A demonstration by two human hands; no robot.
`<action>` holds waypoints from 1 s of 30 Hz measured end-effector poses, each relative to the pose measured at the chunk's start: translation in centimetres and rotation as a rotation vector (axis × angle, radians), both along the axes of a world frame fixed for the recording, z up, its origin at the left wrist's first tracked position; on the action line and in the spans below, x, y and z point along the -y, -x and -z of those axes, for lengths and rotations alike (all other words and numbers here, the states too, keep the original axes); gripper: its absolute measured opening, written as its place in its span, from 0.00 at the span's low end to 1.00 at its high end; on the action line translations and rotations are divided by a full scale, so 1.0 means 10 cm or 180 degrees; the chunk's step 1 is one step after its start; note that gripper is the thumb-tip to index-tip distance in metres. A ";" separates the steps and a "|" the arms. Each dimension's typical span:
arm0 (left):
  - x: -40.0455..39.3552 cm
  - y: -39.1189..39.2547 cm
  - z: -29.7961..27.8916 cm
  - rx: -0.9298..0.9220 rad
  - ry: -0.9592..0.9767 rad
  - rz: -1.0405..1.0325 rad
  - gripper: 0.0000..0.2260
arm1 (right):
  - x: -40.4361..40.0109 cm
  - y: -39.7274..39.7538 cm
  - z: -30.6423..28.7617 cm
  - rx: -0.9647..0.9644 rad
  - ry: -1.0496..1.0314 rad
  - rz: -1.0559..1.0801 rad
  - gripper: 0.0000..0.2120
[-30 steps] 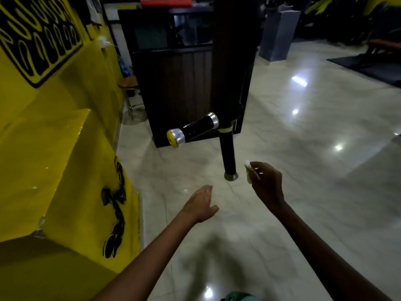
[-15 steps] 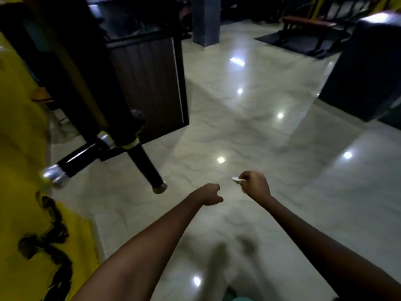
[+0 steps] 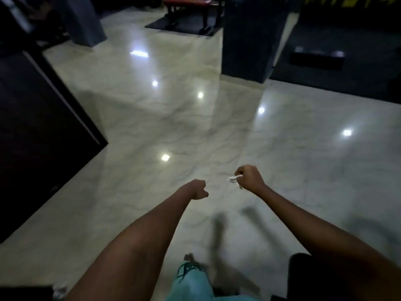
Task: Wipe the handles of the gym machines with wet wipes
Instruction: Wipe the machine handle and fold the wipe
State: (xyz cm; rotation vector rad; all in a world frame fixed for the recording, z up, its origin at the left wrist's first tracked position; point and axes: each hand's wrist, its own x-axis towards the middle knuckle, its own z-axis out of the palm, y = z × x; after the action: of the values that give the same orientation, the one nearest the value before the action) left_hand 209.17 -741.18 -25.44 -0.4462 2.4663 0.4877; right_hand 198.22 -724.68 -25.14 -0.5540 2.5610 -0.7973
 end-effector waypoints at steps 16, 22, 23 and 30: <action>-0.19 2.92 -0.26 -0.0237 0.0013 0.2018 0.17 | -0.58 1.76 -0.15 0.0025 -0.0295 0.1610 0.02; -0.90 3.94 -0.33 -0.0318 0.0042 0.2657 0.16 | -1.26 2.37 -0.21 -0.0006 -0.0275 0.2054 0.06; -1.06 4.13 -0.34 -0.0361 0.0038 0.2749 0.15 | -1.40 2.49 -0.24 -0.0038 -0.0273 0.2130 0.06; -2.33 5.12 -0.39 -0.0355 0.0317 0.3479 0.16 | -2.55 3.12 -0.30 -0.0157 -0.0176 0.2928 0.05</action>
State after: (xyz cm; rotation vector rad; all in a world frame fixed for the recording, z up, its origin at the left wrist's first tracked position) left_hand 157.97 -717.88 -21.52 0.8920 2.4023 -0.0794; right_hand 167.03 -699.19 -22.11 0.6994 2.8278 -0.9677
